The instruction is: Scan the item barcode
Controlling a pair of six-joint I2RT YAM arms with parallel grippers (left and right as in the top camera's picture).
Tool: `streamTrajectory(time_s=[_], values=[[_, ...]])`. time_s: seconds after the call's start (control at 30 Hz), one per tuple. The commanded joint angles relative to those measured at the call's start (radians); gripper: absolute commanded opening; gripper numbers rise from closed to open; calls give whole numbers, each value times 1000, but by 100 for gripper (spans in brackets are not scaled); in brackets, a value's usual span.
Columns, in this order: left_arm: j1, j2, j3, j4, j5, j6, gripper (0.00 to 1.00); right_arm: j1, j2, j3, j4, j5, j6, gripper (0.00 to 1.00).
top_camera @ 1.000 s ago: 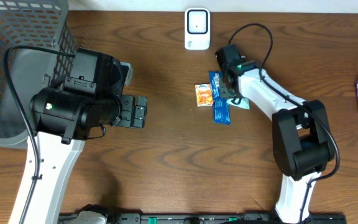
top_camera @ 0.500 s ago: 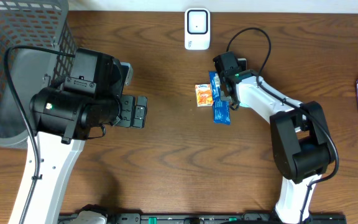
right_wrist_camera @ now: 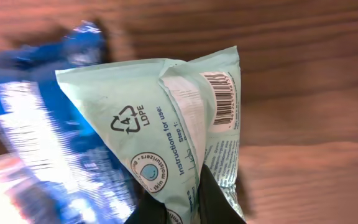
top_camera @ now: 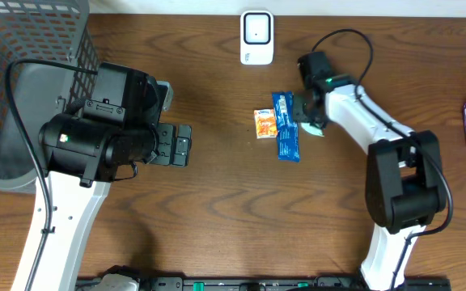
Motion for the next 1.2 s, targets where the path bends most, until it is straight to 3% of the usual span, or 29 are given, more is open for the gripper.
streamTrajectory(time_s=[0.0, 0.2, 0.5, 0.77, 0.9, 0.97, 1.03, 1.17], values=[[5, 3, 9, -3, -13, -1, 98, -82, 19, 24, -7, -303, 11, 1], [5, 3, 9, -3, -13, -1, 98, -235, 19, 20, 8, -711, -55, 1], [5, 3, 9, -3, -13, -1, 98, -328, 21, -84, 108, -928, -60, 1], [5, 3, 9, -3, -13, -1, 98, -380, 22, -275, 332, -923, 120, 1], [5, 3, 9, -3, -13, -1, 98, -443, 21, -291, 296, -744, 130, 1], [5, 3, 9, -3, -13, -1, 98, -470, 21, -291, 264, -660, 116, 13], [5, 3, 9, -3, -13, -1, 98, -499, 21, -287, 241, -623, 84, 32], [5, 3, 9, -3, -13, -1, 98, -555, 21, -240, 146, -611, 45, 38]])
